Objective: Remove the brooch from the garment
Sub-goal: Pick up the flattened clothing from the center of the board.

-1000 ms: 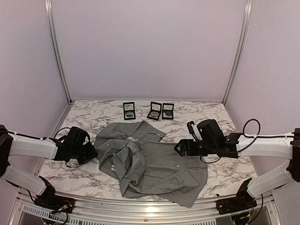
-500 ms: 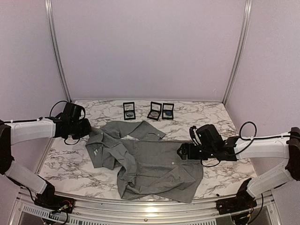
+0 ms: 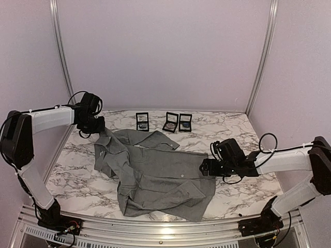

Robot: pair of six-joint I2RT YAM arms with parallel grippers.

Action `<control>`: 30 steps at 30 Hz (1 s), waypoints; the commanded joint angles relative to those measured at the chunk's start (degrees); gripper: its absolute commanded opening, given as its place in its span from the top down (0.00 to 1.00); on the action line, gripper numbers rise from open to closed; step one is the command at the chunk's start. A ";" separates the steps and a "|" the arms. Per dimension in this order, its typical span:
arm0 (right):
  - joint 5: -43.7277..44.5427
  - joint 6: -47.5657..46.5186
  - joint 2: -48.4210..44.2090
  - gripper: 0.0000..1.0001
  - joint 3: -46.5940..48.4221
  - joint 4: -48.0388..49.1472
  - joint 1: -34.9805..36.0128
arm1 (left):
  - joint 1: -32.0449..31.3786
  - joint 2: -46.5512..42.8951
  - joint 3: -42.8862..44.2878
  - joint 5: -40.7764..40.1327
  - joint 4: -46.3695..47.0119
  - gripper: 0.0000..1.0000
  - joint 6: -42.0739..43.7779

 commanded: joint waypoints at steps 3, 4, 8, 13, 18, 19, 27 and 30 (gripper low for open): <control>-1.19 -3.33 2.38 0.14 1.87 5.68 -6.61 | 0.38 2.29 4.62 -2.52 -6.82 1.00 5.41; -1.34 -4.03 3.70 0.16 3.19 5.77 -6.99 | 0.38 2.27 4.76 -2.43 -6.80 1.00 5.51; 0.26 -6.30 9.45 0.26 7.92 4.82 -7.10 | 0.39 2.57 5.23 -1.57 -6.83 1.00 5.21; 3.30 -7.90 14.33 0.34 12.47 2.93 -7.06 | 0.29 2.38 5.15 -0.46 -6.62 1.00 4.60; 7.00 -8.68 17.73 0.38 14.88 2.44 -7.10 | 0.30 1.78 4.92 -1.19 -7.09 1.00 5.00; 7.43 -8.84 18.29 0.38 15.08 2.74 -7.06 | 0.29 1.69 4.89 -1.27 -7.31 1.00 5.03; 4.95 -9.85 22.22 0.62 16.12 6.08 -6.59 | 0.31 -0.07 4.60 -1.23 -7.93 1.00 5.50; 4.79 -9.44 22.33 0.84 16.07 6.12 -6.45 | 0.34 -0.67 4.37 -1.36 -8.26 1.00 5.57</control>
